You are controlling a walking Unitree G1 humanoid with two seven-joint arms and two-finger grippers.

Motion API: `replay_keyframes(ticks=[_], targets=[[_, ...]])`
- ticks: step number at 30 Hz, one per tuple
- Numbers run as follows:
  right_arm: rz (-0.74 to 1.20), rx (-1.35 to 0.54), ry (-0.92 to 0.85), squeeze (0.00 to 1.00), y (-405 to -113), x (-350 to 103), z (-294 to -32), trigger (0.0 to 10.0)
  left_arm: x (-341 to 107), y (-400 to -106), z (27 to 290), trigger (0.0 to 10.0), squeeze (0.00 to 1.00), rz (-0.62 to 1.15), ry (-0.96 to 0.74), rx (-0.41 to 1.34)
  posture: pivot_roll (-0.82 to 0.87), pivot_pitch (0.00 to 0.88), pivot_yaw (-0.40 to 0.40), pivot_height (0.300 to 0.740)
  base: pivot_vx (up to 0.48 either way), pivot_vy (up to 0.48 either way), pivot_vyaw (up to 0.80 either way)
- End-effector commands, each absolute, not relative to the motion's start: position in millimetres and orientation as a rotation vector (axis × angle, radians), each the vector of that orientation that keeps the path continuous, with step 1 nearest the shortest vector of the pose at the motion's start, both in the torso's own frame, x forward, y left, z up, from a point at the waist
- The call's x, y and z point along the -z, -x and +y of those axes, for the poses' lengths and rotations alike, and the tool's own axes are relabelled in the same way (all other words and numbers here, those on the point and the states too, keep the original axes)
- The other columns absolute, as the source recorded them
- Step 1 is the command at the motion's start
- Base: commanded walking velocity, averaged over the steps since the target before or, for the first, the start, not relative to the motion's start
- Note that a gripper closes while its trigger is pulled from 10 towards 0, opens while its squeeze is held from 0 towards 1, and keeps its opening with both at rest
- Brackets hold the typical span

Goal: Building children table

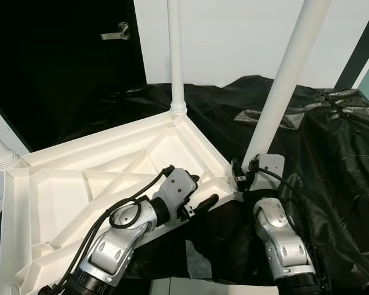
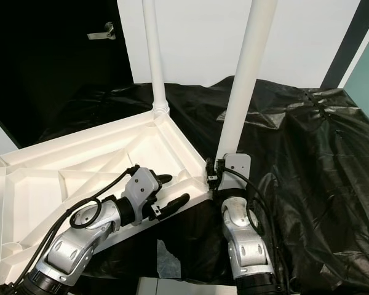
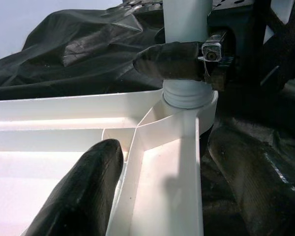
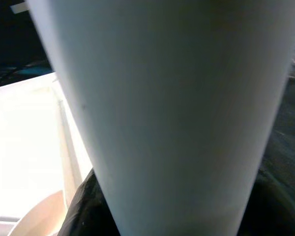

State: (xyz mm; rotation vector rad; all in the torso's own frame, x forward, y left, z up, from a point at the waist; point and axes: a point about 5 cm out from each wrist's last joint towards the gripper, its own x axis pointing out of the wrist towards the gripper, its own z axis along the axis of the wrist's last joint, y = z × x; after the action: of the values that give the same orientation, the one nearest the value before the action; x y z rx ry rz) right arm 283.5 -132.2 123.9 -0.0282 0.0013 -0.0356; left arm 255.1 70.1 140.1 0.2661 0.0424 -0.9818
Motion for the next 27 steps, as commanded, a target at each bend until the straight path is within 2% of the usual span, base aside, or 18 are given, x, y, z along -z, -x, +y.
replay_keyframes(ticks=[1, 3, 4, 5, 14, 23, 24, 27], targets=[[0.094, 0.124, 0.032, 0.0, -278, -106, -146, 10.0, -140, -252, 67, 10.0, 0.0, 0.049, -0.271, 1.065, -0.04, 0.0, 0.01, 0.74, 0.0, 0.0, 0.0], [0.091, 0.119, 0.032, 0.0, -278, -106, -144, 10.0, -140, -253, 68, 10.0, 0.0, 0.049, -0.271, 1.064, -0.04, 0.0, 0.01, 0.74, 0.0, 0.0, 0.0], [0.077, 0.103, 0.031, 0.36, -278, -109, -143, 10.0, -140, -253, 68, 10.0, 0.0, 0.048, -0.271, 1.062, -0.04, 0.0, 0.007, 0.74, 0.0, 0.0, 0.0], [0.067, 0.092, 0.031, 1.0, -279, -110, -142, 10.0, -141, -253, 68, 10.0, 0.0, 0.048, -0.271, 1.061, -0.04, 0.0, 0.007, 0.74, 0.0, 0.0, 0.0], [-0.03, -0.02, 0.026, 1.0, -273, -123, -143, 10.0, -140, -251, 68, 10.0, 0.0, 0.049, -0.266, 1.053, -0.03, 0.0, -0.006, 0.74, 0.0, 0.0, 0.0], [-0.054, -0.2, 0.041, 1.0, -270, -122, -159, 10.0, -137, -251, 69, 10.0, 0.0, 0.055, -0.26, 1.044, -0.03, 0.0, -0.008, 0.74, 0.0, 0.0, 0.0], [-0.06, -0.254, 0.04, 0.0, -270, -122, -158, 10.0, -137, -251, 70, 10.0, 0.0, 0.054, -0.26, 1.042, -0.03, 0.0, -0.004, 0.74, 0.0, 0.0, 0.0], [-0.068, -0.295, 0.046, 0.0, -271, -122, -159, 10.0, -137, -251, 71, 10.0, 0.0, 0.051, -0.253, 1.036, -0.03, 0.0, -0.004, 0.74, 0.0, 0.0, 0.0]])
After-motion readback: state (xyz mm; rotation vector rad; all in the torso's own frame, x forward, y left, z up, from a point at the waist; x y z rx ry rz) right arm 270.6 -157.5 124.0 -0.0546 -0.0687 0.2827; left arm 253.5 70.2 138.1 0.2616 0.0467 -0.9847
